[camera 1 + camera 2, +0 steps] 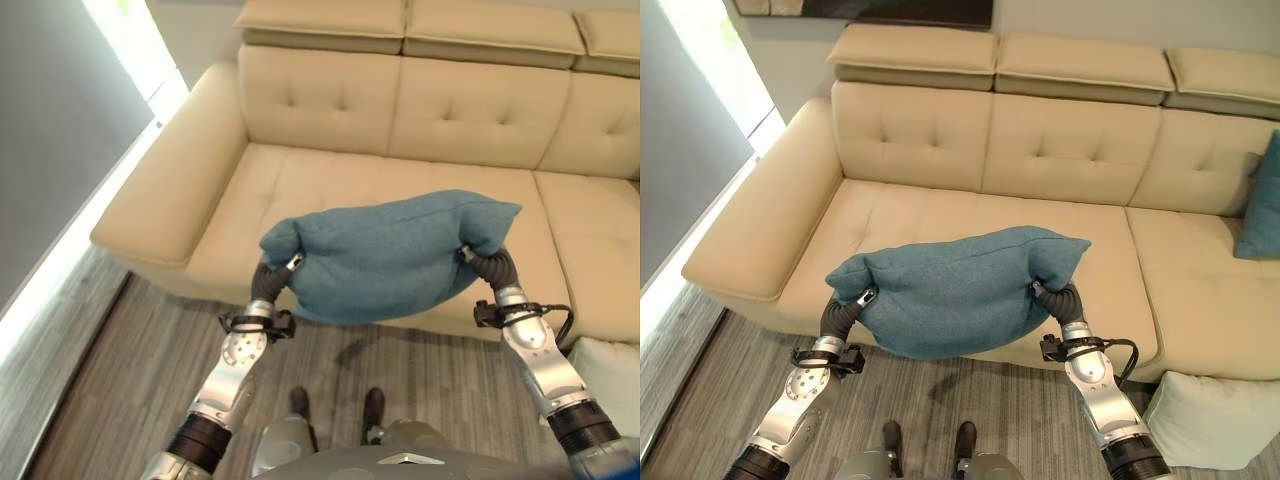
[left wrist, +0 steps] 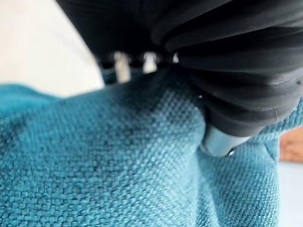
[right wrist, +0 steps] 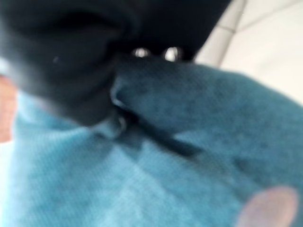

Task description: Pick up all the scattered cushions and arrange them neatly on the sofa.

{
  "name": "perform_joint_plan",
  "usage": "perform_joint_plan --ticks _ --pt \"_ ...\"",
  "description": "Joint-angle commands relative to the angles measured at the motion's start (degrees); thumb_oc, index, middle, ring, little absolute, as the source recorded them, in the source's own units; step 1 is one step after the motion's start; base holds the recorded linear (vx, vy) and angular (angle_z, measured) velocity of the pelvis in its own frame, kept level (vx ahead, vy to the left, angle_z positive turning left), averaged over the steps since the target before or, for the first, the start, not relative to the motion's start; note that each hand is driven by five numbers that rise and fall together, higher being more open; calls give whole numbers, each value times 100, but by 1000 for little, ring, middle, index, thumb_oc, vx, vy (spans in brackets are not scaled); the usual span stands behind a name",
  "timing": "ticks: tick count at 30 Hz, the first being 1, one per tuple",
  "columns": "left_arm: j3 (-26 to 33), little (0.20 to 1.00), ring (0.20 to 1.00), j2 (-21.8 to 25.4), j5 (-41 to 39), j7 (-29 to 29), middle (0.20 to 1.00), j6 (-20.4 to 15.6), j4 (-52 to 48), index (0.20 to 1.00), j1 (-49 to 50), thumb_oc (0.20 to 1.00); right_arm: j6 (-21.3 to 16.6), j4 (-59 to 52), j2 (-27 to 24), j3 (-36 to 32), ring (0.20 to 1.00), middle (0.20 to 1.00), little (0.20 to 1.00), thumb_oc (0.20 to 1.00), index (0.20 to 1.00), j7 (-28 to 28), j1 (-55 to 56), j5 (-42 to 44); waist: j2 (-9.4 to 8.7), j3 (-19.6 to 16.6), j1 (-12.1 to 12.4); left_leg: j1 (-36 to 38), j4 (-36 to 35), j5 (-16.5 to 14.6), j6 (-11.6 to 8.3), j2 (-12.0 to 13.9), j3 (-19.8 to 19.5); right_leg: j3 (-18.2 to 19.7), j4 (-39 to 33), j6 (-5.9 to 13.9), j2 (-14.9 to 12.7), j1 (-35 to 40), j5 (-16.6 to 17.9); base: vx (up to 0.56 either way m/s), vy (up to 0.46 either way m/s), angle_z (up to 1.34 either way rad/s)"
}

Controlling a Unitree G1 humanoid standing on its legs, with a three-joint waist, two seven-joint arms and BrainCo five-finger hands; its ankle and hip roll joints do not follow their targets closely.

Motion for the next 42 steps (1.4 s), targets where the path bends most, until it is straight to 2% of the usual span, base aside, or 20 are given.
perform_joint_plan --ticks 1,3,5,6,9,10,11,14,17,19,22,24,25,27,28,31,33,36,37,42 --pt "129 200 200 78 -77 -122 200 -406 -386 200 -372 200 -517 -477 116 -111 200 200 200 200 200 22 -235 222 -20 -439 90 226 -96 172 196 -373 -150 761 742 803 -342 255 -375 269 180 -47" --pt "157 200 200 75 -126 -146 200 -378 -423 200 -278 200 -506 -411 240 -84 200 200 200 200 200 48 -305 282 10 -454 130 420 -214 69 318 -424 -74 824 1055 897 -446 218 -383 194 158 -57" --pt "160 200 200 76 -126 -146 200 -377 -425 200 -276 200 -507 -409 241 -82 200 200 200 200 200 47 -307 282 7 -449 140 432 -222 70 321 -426 -62 837 1072 900 -450 214 -392 103 127 -43" --pt "191 200 200 163 -101 -173 200 -379 -570 200 -207 200 -494 -388 294 -5 200 200 200 200 200 59 -424 184 73 -390 207 687 -332 -15 501 -497 60 890 1961 1129 -671 -140 32 189 253 -19" --pt "158 200 200 218 -57 -171 200 -366 -578 200 -237 200 -498 -389 315 58 200 200 200 200 200 51 -505 118 136 -340 206 865 -427 -80 582 -505 57 996 2492 1118 -675 -374 2 156 156 -27" --pt "146 200 200 248 30 -154 200 -372 -584 200 -265 200 -491 -426 305 65 200 200 200 200 200 74 -492 107 155 -335 143 989 -462 -128 591 -522 -1 1100 2506 1078 -530 -581 -31 164 67 -6" --pt "134 200 200 243 34 -153 200 -375 -561 200 -294 200 -492 -418 281 84 200 200 200 200 200 87 -535 93 172 -334 117 1051 -502 -153 582 -539 -35 1121 2311 1013 -415 -730 -100 224 66 13" --pt "158 200 200 254 47 -153 200 -387 -561 200 -328 200 -500 -382 268 153 200 200 200 200 200 74 -652 96 178 -319 138 1191 -566 -252 551 -538 7 829 1693 971 -459 -811 -45 136 -10 -11" --pt "212 200 200 194 4 -147 200 -398 -558 200 -299 200 -492 -402 232 138 200 200 200 200 200 81 -641 67 132 -308 33 1436 -623 -355 517 -611 -113 906 954 993 -184 -1006 228 207 -34 -23" --pt "225 200 200 154 -22 -120 200 -418 -499 200 -364 200 -507 -452 208 133 200 200 200 200 200 88 -626 63 94 -299 -37 1524 -574 -469 472 -643 -187 871 675 1026 -167 -1059 361 267 -101 19" --pt "161 200 200 69 -51 -276 200 -460 -474 200 -349 200 -526 -484 99 17 200 200 200 200 200 115 -435 54 79 -419 -121 1514 -160 -630 327 -604 -266 1066 611 873 -134 -701 314 263 -143 41" --pt "108 200 200 17 -137 -340 200 -449 -440 200 -379 200 -536 -555 26 -56 200 200 200 200 200 95 -356 73 61 -427 -172 1276 541 -509 99 -458 -235 903 506 759 -155 -468 272 195 -181 67" --pt "39 200 200 5 -180 -358 200 -450 -425 200 -454 200 -554 -647 -10 -142 200 200 200 200 200 93 -269 145 -10 -357 -185 962 1304 -314 -52 -350 -246 841 483 627 -154 -282 191 118 -154 48" --pt "37 200 200 5 -180 -358 200 -451 -424 200 -456 200 -553 -649 -11 -145 200 200 200 200 200 94 -268 146 -3 -357 -198 932 1352 -335 -57 -340 -264 824 478 623 -148 -281 192 96 -90 36" --pt "15 200 200 -19 -156 -258 200 -416 -349 200 -480 200 -548 -685 -8 -95 200 200 200 200 200 80 -259 199 -60 -275 -87 685 1566 -253 -40 -383 -526 837 451 537 -137 -83 66 165 -69 16" --pt "62 200 200 -13 -136 -218 200 -393 -378 200 -409 200 -527 -632 -36 -44 200 200 200 200 200 100 -283 190 -112 -305 -17 561 781 -402 73 -311 -740 989 409 616 -177 -11 -5 188 4 -20" --pt "66 200 200 -10 -112 -211 200 -387 -401 200 -392 200 -528 -620 -40 -42 200 200 200 200 200 91 -283 185 -116 -307 10 579 517 -307 62 -262 -807 1026 407 632 -179 32 -43 124 39 -28" --pt "117 200 200 4 -65 -128 200 -377 -471 200 -346 200 -517 -577 -53 -11 200 200 200 200 200 55 -292 172 -74 -286 121 390 47 152 -39 -110 -1287 1196 447 625 -140 113 -177 148 96 -33" --pt "162 200 200 -21 -112 -110 200 -396 -514 200 -346 200 -498 -592 -73 -21 200 200 200 200 200 83 -302 190 -12 -306 133 432 -117 158 -31 -107 -1349 1256 519 637 -158 144 -271 143 132 -51" --pt "173 200 200 138 68 -127 200 -364 -648 200 -478 200 -437 -620 -96 -156 200 200 200 200 200 31 -375 52 30 -433 148 873 -402 45 72 -249 -1095 1273 574 699 -372 307 -329 217 205 -38"
